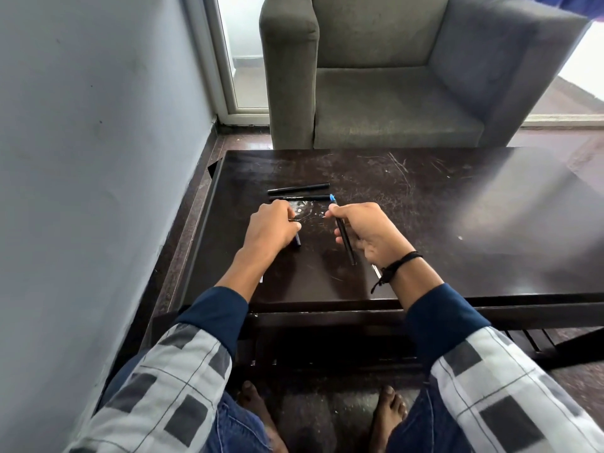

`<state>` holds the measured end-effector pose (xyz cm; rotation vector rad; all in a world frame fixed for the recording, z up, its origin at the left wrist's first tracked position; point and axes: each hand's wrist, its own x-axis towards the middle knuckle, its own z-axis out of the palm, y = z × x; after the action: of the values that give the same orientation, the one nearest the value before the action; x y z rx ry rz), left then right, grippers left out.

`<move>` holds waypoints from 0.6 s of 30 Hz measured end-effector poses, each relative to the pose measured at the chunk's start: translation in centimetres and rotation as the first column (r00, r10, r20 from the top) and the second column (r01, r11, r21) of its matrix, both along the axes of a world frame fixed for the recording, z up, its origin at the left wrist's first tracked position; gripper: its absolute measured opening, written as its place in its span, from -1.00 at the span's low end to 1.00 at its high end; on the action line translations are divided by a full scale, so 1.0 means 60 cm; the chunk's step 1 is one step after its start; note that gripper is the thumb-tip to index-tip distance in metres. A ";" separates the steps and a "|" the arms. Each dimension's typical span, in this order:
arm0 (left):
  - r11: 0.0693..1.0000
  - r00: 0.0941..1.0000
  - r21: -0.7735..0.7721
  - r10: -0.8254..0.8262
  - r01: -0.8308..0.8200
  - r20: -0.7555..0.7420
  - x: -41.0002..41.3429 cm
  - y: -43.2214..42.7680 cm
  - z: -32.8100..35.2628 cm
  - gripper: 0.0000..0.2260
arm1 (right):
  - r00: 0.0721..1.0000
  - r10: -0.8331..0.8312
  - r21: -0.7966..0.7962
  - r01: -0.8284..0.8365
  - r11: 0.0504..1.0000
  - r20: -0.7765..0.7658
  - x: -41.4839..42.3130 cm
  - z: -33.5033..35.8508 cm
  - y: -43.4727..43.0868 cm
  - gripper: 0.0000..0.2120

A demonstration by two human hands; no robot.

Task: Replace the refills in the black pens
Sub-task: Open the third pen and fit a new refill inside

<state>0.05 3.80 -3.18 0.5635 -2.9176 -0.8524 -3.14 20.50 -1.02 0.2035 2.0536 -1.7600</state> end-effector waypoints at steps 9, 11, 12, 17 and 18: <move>0.999 0.999 -0.012 -0.038 0.038 -0.009 0.002 -0.003 0.001 -0.86 | 0.994 -0.045 -0.200 0.064 0.978 0.097 -0.003 -0.001 0.002 -0.87; 1.000 1.000 0.007 -0.026 0.026 -0.018 -0.001 -0.004 0.001 -0.87 | 0.990 -0.062 -0.240 0.091 0.966 0.125 -0.003 -0.001 0.002 -0.89; 0.999 1.000 0.034 -0.017 0.018 -0.025 -0.002 -0.004 0.002 -0.85 | 0.987 -0.069 -0.264 0.106 0.959 0.146 -0.002 0.000 0.002 -0.91; 0.783 0.999 0.621 -0.035 0.041 -0.021 0.008 0.010 0.032 -0.61 | 0.950 -0.140 -0.461 0.260 0.848 0.277 -0.001 0.002 -0.002 -0.91; 0.691 0.997 0.720 -0.072 0.059 -0.012 0.013 0.013 0.041 -0.59 | 0.940 -0.159 -0.489 0.296 0.820 0.303 -0.002 0.002 -0.004 -0.90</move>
<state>0.85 4.55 -0.75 0.4795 -2.5145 -2.0412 -3.25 20.28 -0.91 0.4914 1.3430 -2.2442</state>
